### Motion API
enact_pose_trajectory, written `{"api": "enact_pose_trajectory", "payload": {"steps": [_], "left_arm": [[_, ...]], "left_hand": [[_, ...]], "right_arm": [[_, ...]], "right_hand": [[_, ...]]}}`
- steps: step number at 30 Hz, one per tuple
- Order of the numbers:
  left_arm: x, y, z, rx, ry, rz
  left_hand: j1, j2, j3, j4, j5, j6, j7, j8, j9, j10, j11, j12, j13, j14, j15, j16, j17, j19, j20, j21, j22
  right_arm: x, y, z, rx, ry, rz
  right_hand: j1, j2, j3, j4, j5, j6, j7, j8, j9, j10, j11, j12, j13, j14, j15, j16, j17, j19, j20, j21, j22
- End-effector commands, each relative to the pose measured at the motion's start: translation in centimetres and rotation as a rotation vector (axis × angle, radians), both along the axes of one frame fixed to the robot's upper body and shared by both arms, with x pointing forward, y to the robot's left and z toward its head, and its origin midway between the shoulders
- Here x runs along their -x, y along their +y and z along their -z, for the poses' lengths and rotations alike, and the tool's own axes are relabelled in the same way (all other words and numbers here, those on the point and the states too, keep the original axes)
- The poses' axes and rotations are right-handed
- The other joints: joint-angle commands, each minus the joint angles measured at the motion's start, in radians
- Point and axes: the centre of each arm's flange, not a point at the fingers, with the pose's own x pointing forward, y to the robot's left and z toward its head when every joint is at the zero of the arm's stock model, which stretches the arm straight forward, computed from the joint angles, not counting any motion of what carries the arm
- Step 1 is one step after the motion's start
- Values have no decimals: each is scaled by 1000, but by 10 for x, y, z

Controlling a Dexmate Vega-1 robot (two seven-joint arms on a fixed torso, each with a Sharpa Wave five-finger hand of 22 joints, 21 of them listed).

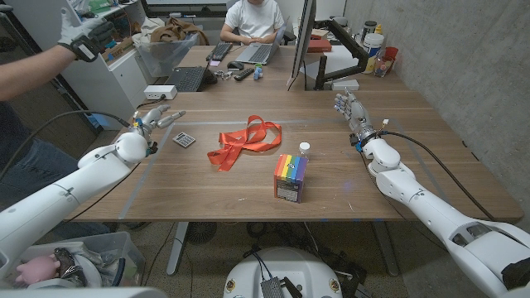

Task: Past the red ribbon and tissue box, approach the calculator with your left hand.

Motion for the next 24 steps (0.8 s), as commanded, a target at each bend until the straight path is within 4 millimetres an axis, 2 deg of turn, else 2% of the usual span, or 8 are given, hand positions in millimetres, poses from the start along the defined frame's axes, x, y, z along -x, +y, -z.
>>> {"api": "enact_pose_trajectory", "payload": {"steps": [1,24], "left_arm": [[-5,-1,-2,-15,14,-43],[-28,-12,1,-92,67,-53]], "left_hand": [[13,-1,0,-7,-3,5,-7,-1,6,5,-5,-1,3,-2,8,-5,5,-9,8,-3,5],[21,-3,-2,-11,-5,21,-12,3,6,10,-11,-1,4,1,9,-5,5,-23,6,-6,5]], "right_arm": [[-4,0,2,-4,3,-2],[1,-1,-1,-1,-15,-6]], "right_hand": [[-2,11,-2,-3,2,10,-3,2,2,7,-3,4,5,0,4,-4,1,1,-9,-4,5],[-1,12,-3,-4,2,20,-2,4,2,8,-1,3,5,-3,4,-6,1,1,-12,-9,5]]}}
